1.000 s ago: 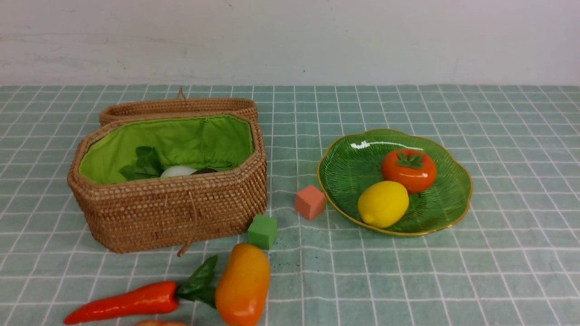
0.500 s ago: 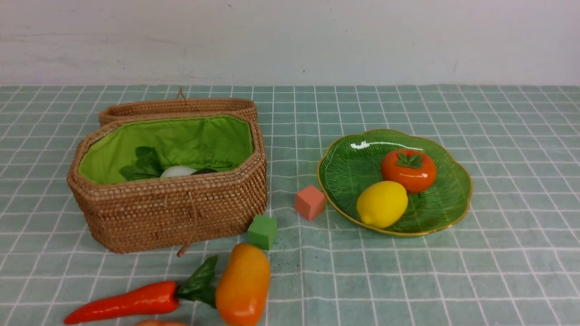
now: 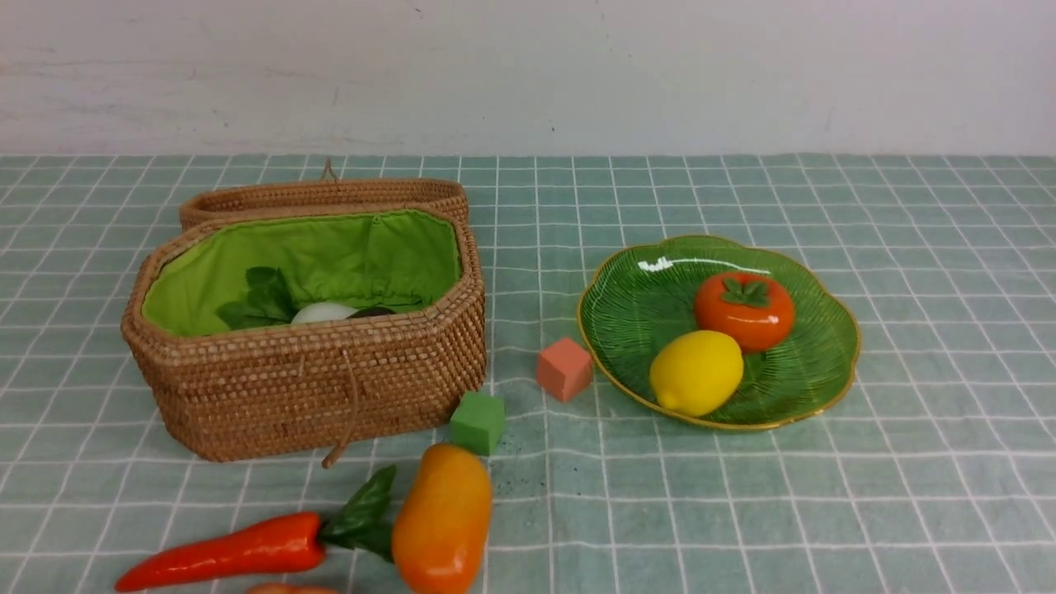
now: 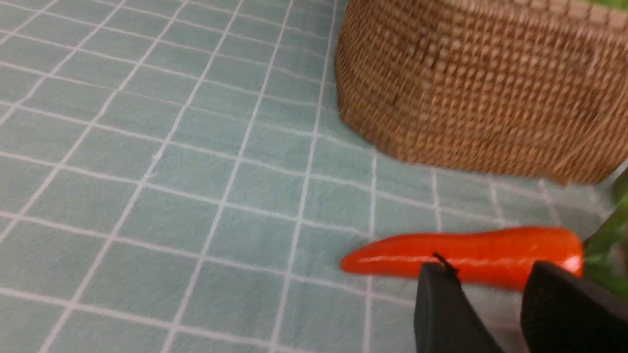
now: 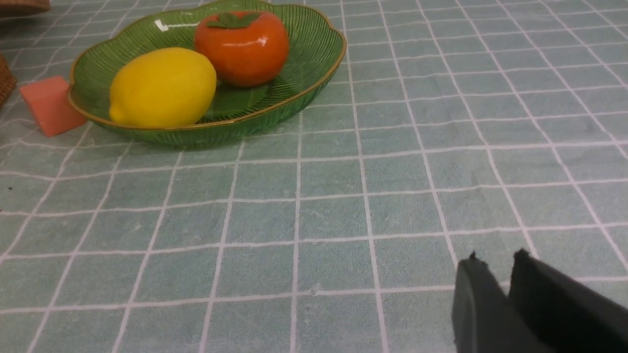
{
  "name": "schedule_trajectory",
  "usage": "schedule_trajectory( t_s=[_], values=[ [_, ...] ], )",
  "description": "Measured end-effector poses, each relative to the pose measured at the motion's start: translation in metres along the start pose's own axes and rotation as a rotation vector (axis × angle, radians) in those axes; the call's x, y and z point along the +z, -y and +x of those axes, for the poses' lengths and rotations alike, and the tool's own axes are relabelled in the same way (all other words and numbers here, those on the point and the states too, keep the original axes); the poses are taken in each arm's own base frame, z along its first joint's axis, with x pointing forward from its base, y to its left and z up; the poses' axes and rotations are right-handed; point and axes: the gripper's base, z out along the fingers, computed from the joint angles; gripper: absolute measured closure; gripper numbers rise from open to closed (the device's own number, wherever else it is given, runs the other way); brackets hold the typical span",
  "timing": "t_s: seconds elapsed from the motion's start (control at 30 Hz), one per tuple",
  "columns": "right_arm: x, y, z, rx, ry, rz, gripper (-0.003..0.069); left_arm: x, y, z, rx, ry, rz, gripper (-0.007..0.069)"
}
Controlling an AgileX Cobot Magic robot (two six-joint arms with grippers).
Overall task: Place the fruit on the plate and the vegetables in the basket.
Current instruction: Use the left arm to grab a carrot and put it into the left basket
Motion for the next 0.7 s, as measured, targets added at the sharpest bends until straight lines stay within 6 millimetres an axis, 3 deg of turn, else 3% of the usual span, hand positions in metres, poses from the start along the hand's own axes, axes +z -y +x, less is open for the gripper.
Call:
schedule_trajectory(
  t_s=[0.17, 0.3, 0.5, 0.57, 0.7],
  values=[
    [0.0, 0.0, 0.0, 0.0, 0.0, 0.0, 0.0543, -0.002, 0.006, -0.017, -0.188, 0.178, 0.084, 0.0386],
    [0.0, 0.0, 0.0, 0.0, 0.0, 0.0, 0.0539, -0.01, 0.008, -0.04, -0.287, 0.443, 0.163, 0.0386],
    [0.0, 0.0, 0.0, 0.0, 0.0, 0.0, 0.0532, -0.033, 0.024, -0.082, -0.241, 0.561, 0.221, 0.0386],
    [0.0, 0.0, 0.0, 0.0, 0.0, 0.0, 0.0529, -0.054, 0.036, -0.111, -0.174, 0.592, 0.237, 0.0386],
    [0.0, 0.0, 0.0, 0.0, 0.0, 0.0, 0.0525, -0.071, 0.049, -0.146, -0.093, 0.524, 0.199, 0.0386]
  ],
)
